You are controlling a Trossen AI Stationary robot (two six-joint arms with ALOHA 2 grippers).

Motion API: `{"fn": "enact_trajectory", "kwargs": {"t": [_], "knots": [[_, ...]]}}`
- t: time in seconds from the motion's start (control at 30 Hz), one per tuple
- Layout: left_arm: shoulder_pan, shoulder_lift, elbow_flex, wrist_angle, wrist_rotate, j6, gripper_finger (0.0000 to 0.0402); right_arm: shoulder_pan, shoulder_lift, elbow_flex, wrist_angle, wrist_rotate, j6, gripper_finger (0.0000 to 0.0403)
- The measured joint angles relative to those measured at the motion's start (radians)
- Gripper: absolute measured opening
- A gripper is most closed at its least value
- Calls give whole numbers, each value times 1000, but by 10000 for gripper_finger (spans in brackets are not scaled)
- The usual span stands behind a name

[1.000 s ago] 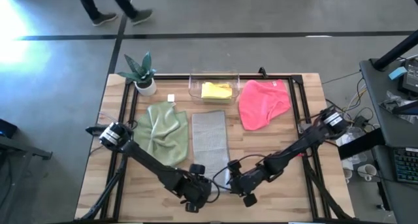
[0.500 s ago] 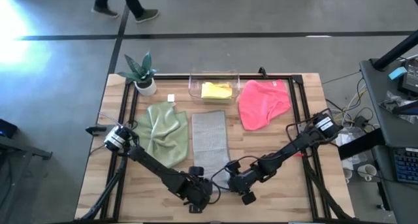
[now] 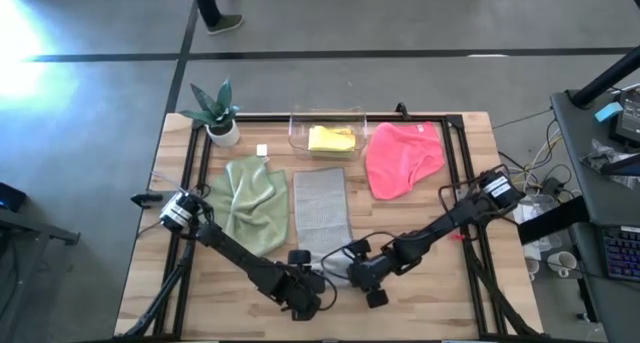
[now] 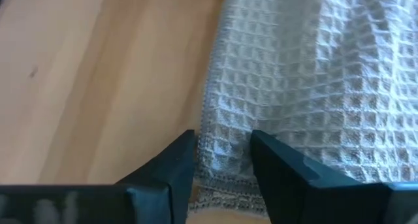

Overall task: Fold microfiber towels
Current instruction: Fold the gray microfiber cloth

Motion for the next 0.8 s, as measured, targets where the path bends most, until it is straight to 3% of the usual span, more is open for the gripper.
{"fn": "enact_trajectory", "kwargs": {"t": [0.17, 0.37, 0.5, 0.8], "knots": [[18, 1, -13, 5, -3, 1, 138, -21, 1, -1, -5, -4, 11, 87], [26, 2, -14, -4, -15, 11, 61, -29, 4, -2, -7, -3, 48, 16], [27, 2, -15, -8, -20, 10, 9, -29, -1, -2, -6, -4, 68, 11], [28, -28, 25, -7, 97, 9, 2, -26, -71, -8, -31, -25, 167, 9]]}}
